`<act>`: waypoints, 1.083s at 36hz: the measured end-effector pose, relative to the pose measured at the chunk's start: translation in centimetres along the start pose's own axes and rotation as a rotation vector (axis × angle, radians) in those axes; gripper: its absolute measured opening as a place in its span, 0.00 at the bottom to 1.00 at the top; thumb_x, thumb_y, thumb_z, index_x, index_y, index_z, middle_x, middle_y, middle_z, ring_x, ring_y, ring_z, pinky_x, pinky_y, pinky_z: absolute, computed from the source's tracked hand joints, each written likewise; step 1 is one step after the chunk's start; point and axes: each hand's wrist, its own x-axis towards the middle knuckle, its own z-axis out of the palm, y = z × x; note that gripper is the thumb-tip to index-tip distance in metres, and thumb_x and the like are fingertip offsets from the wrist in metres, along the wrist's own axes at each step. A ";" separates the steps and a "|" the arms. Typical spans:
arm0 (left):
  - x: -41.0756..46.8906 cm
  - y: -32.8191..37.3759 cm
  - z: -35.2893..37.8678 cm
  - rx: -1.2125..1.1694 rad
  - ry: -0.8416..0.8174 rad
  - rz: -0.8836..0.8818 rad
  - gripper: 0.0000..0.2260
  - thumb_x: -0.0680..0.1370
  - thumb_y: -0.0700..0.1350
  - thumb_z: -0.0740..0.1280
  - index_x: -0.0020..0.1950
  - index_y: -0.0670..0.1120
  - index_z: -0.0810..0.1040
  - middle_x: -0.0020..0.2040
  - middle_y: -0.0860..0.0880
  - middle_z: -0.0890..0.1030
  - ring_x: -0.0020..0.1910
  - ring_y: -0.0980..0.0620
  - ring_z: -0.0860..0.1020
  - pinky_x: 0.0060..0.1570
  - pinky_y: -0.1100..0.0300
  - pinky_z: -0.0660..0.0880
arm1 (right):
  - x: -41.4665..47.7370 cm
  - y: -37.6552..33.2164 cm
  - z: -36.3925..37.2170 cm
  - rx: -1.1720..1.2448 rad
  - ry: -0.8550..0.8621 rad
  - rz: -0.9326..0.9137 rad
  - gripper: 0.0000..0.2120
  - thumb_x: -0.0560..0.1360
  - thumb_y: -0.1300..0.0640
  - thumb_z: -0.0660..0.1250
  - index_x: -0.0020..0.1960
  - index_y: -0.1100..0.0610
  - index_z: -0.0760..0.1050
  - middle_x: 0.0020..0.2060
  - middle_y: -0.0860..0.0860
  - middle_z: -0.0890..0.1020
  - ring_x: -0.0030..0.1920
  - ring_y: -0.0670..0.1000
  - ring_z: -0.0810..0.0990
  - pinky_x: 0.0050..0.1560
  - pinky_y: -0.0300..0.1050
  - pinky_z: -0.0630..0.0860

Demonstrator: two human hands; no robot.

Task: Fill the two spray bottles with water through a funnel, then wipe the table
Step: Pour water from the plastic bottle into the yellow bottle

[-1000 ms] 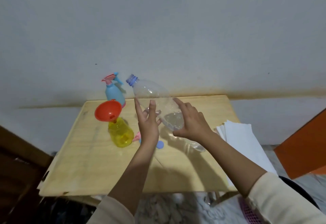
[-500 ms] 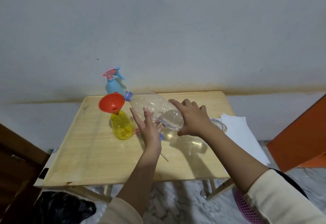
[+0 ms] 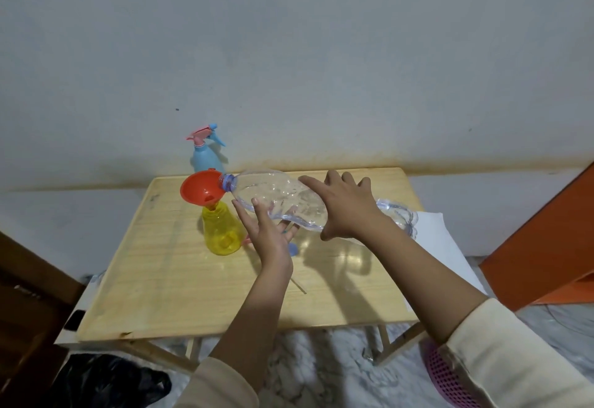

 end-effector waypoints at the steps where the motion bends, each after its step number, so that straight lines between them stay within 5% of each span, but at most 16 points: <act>1: 0.0 0.0 0.0 -0.013 0.006 -0.015 0.25 0.80 0.56 0.57 0.74 0.65 0.50 0.52 0.57 0.75 0.48 0.43 0.82 0.55 0.44 0.73 | 0.0 0.0 -0.1 -0.008 0.003 -0.001 0.49 0.61 0.49 0.75 0.73 0.40 0.50 0.61 0.52 0.67 0.61 0.56 0.67 0.57 0.55 0.64; 4: -0.1 0.2 0.2 -0.036 0.022 -0.039 0.24 0.80 0.57 0.57 0.74 0.66 0.50 0.58 0.56 0.71 0.57 0.36 0.78 0.56 0.44 0.72 | 0.0 -0.1 -0.4 -0.022 0.025 -0.008 0.48 0.60 0.50 0.74 0.72 0.40 0.51 0.60 0.52 0.67 0.61 0.56 0.67 0.57 0.56 0.64; 8: -0.2 0.4 0.4 -0.056 0.021 -0.014 0.24 0.81 0.56 0.57 0.74 0.65 0.50 0.65 0.53 0.67 0.48 0.44 0.82 0.55 0.46 0.72 | 0.1 -0.1 -0.8 -0.038 0.046 -0.011 0.47 0.60 0.50 0.74 0.72 0.40 0.52 0.59 0.51 0.67 0.59 0.56 0.68 0.54 0.54 0.64; 11: -0.1 0.4 0.4 -0.090 0.035 -0.053 0.25 0.81 0.56 0.57 0.74 0.65 0.50 0.75 0.49 0.60 0.63 0.36 0.73 0.54 0.46 0.72 | 0.2 -0.2 -1.0 -0.053 0.055 -0.019 0.46 0.60 0.50 0.73 0.71 0.40 0.52 0.59 0.51 0.67 0.59 0.56 0.68 0.54 0.54 0.64; 13: -0.2 0.4 0.4 -0.099 0.041 -0.069 0.24 0.81 0.56 0.57 0.74 0.65 0.50 0.77 0.47 0.57 0.64 0.36 0.72 0.53 0.47 0.72 | 0.2 -0.3 -1.1 -0.062 0.057 -0.026 0.46 0.60 0.50 0.73 0.72 0.40 0.52 0.59 0.51 0.67 0.59 0.56 0.68 0.55 0.54 0.64; 30: -0.5 0.4 0.9 -0.183 0.063 -0.098 0.24 0.80 0.56 0.58 0.74 0.65 0.51 0.77 0.47 0.59 0.66 0.36 0.71 0.51 0.48 0.74 | 0.3 -0.3 -2.2 -0.112 0.066 -0.058 0.45 0.61 0.51 0.72 0.72 0.40 0.52 0.59 0.52 0.67 0.58 0.56 0.67 0.55 0.54 0.63; 35: -0.8 0.7 1.1 -0.168 0.043 -0.043 0.24 0.81 0.55 0.57 0.74 0.64 0.51 0.73 0.47 0.64 0.47 0.45 0.78 0.53 0.47 0.74 | 0.3 -0.3 -2.2 -0.113 0.063 -0.053 0.46 0.61 0.51 0.72 0.72 0.40 0.52 0.58 0.52 0.67 0.57 0.56 0.67 0.54 0.54 0.63; 39: -0.8 0.6 1.2 -0.141 0.039 -0.025 0.24 0.81 0.55 0.57 0.75 0.63 0.51 0.62 0.52 0.68 0.44 0.47 0.79 0.52 0.48 0.74 | 0.4 -0.2 -2.2 -0.113 0.071 -0.051 0.45 0.61 0.51 0.72 0.72 0.40 0.53 0.58 0.52 0.68 0.56 0.56 0.67 0.54 0.54 0.63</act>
